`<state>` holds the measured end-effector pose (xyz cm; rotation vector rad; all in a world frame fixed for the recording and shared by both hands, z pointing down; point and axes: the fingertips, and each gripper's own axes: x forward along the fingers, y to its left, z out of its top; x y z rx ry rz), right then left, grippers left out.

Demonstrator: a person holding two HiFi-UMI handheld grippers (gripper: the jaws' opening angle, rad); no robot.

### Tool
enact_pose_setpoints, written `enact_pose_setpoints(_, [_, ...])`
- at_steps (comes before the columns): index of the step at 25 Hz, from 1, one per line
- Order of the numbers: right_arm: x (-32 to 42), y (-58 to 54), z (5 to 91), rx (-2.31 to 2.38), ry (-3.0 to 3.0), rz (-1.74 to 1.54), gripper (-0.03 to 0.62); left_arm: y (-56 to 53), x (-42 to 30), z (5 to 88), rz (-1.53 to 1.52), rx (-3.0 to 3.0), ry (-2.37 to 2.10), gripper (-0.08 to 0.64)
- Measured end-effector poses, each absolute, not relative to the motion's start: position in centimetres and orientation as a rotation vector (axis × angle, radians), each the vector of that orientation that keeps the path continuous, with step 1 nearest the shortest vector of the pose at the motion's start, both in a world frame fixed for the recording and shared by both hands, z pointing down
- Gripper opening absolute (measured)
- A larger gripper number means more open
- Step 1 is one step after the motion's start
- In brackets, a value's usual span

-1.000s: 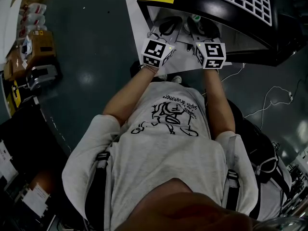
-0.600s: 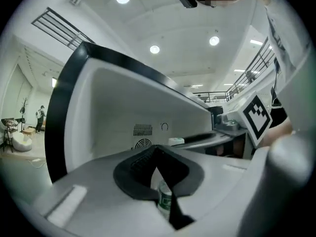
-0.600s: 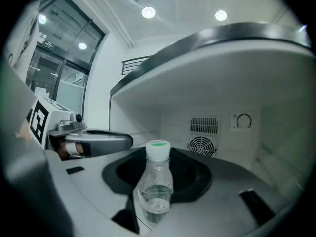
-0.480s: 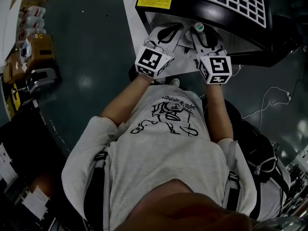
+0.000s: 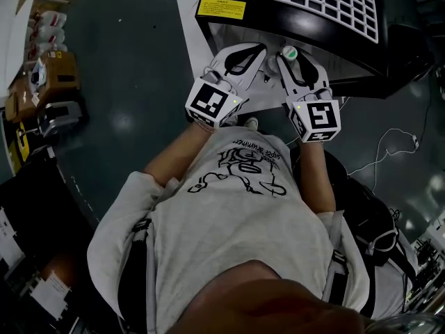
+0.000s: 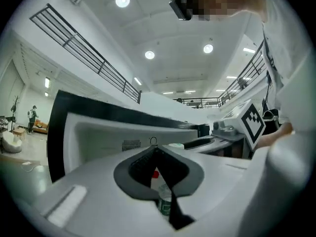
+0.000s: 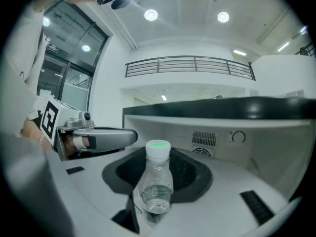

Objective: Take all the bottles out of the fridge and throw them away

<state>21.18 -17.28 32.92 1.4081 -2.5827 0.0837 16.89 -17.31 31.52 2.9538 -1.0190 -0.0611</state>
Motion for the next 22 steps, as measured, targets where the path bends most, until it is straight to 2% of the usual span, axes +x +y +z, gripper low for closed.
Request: enact_pose_setpoints(22, [22.0, -12.2, 25.2, 1.351, -2.625, 0.014, 0.150, -12.7, 16.9, 25.3, -0.086, 3.003, -0.914, 0.008])
